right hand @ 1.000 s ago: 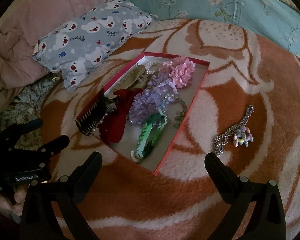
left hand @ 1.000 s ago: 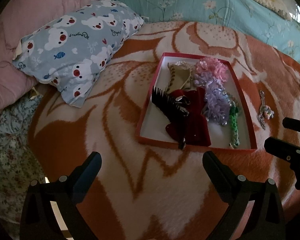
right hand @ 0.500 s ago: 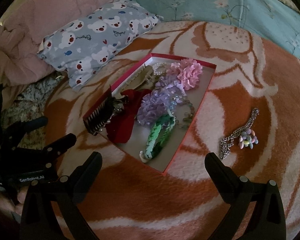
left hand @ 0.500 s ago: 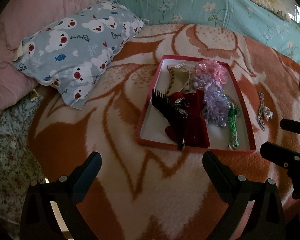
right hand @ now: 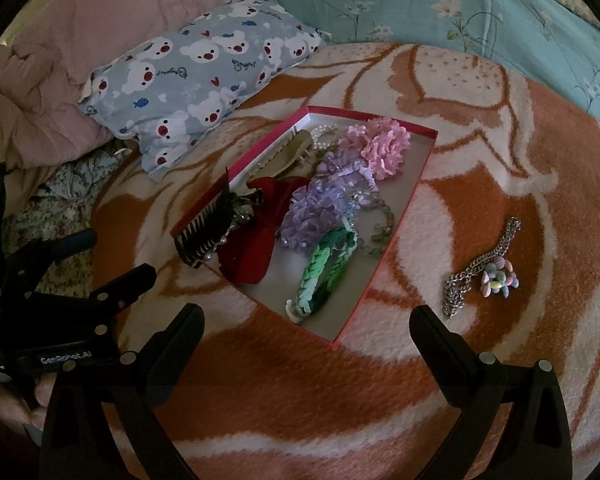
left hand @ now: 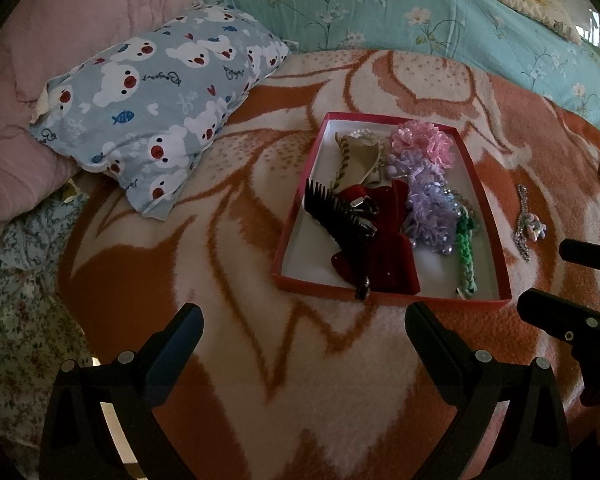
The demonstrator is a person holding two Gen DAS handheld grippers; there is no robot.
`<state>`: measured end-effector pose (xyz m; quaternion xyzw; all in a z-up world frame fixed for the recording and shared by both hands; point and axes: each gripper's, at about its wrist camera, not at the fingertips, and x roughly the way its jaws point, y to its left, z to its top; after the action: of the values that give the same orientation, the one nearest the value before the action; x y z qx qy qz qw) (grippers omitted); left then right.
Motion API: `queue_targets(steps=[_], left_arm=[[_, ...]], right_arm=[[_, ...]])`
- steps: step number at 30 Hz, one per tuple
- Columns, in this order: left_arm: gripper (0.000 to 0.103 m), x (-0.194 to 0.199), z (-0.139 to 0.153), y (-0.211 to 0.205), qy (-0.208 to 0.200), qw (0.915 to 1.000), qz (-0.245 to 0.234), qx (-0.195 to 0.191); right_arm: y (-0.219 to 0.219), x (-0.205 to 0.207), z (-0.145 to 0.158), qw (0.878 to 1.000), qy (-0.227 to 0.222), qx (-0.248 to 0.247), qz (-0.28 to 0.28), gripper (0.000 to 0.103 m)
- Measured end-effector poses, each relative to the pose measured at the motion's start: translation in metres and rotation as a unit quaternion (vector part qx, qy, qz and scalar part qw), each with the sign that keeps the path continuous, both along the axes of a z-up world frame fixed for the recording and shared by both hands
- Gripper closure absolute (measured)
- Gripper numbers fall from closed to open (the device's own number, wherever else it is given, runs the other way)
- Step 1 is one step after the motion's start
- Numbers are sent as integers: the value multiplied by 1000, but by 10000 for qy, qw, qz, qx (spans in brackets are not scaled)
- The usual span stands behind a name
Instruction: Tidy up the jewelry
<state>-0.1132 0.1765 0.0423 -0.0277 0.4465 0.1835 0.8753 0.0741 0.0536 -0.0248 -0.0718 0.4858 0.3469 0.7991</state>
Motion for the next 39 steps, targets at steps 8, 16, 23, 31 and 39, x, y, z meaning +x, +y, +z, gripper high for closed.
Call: queue_targets(steps=[8, 16, 23, 31, 39], left_arm=[[1, -2, -1, 1, 4, 10000, 38, -18], [1, -2, -1, 1, -26, 10000, 45, -8], [1, -3, -1, 0, -52, 10000, 38, 25], [1, -4, -2, -1, -71, 10000, 52, 27], [1, -4, -2, 1, -72, 9999, 72, 34]], right_arm=[[2, -2, 0, 10000, 1, 9, 15, 0], [2, -2, 0, 10000, 0, 24, 9, 0], [3, -3, 0, 10000, -3, 36, 7, 0], [3, -2, 0, 10000, -3, 43, 6, 0], [2, -1, 1, 10000, 7, 55, -4, 0]])
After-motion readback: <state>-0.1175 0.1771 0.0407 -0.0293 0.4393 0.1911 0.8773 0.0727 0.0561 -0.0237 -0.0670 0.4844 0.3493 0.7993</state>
